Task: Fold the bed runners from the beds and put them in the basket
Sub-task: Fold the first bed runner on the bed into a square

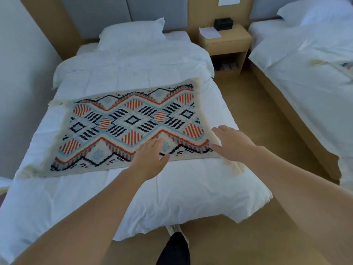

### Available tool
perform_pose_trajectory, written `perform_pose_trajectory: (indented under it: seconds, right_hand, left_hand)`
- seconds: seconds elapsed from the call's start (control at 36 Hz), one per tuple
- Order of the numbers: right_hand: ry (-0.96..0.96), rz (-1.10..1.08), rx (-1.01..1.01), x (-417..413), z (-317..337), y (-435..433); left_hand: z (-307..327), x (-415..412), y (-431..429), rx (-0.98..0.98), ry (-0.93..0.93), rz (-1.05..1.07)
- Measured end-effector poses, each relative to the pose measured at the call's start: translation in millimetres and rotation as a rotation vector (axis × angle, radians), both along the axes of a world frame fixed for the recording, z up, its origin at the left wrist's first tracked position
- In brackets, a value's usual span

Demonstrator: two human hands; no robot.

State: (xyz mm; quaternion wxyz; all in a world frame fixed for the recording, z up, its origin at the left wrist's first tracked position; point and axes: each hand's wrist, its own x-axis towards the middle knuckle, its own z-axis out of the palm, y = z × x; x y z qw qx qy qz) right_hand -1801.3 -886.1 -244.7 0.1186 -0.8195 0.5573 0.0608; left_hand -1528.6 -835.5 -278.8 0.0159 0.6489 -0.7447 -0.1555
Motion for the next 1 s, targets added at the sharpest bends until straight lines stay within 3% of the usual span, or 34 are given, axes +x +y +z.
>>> perform_pose_trajectory:
  seconds: [0.47,1.0]
  right_hand:
    - [0.147,-0.078,0.05,11,-13,-180]
    - [0.112,0.068,0.188,-12,-156,-379]
  left_hand:
    - [-40,10,-207,0.09,-0.038,-0.076]
    - [-168,-55,-353,0.208,-0.138,0.125]
